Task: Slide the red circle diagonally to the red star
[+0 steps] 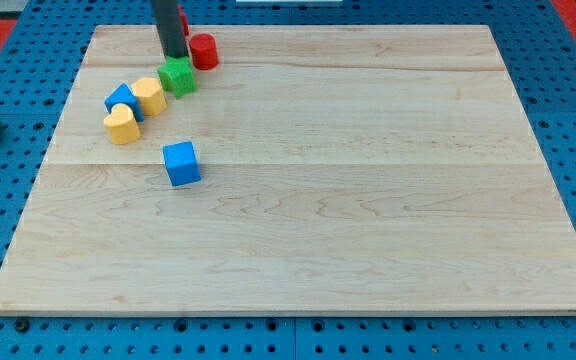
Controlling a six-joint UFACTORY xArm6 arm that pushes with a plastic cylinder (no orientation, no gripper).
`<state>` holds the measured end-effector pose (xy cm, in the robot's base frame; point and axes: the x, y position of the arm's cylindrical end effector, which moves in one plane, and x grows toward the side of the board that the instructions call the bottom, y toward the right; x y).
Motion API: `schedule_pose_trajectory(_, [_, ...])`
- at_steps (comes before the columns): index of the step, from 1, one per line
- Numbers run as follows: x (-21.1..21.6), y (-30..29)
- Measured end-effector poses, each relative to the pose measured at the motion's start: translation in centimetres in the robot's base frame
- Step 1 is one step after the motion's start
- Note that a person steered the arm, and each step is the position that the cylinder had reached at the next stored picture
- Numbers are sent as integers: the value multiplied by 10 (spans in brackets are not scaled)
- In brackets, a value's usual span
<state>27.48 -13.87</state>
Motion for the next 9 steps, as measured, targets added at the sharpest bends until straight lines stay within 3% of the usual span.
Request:
schedule_pose_trajectory(1, [2, 40])
schedule_pose_trajectory(2, [-37, 109])
schedule_pose_trajectory(3, [-51, 134])
schedule_pose_trajectory(4, [-78, 119])
schedule_pose_trajectory(6, [-82, 121])
schedule_pose_trajectory(8, [-83, -7])
schedule_pose_trajectory(9, [-64, -27])
